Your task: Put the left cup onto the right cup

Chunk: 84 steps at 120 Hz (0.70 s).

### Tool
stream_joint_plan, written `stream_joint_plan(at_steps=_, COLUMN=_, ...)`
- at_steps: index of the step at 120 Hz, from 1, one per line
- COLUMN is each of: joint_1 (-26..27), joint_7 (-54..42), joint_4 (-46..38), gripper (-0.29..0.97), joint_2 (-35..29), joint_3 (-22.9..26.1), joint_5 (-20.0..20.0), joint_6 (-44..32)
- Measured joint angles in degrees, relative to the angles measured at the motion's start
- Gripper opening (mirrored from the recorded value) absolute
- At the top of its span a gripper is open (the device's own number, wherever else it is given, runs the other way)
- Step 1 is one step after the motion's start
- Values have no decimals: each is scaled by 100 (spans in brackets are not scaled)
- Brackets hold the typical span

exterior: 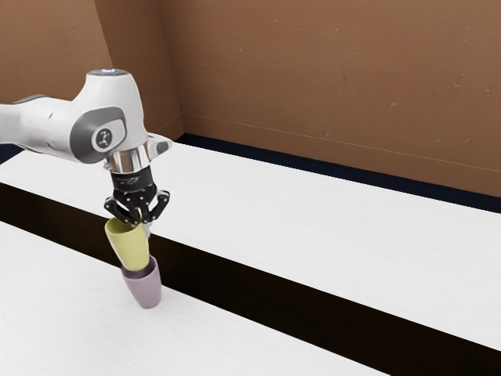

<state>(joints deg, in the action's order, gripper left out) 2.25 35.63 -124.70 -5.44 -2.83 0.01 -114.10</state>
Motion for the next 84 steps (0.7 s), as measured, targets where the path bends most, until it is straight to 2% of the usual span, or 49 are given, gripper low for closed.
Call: stream_joint_plan(at_steps=84, joint_1=-13, joint_7=29, joint_4=-20, gripper=-10, joint_2=234, joint_3=-10, joint_5=-16, joint_6=-182)
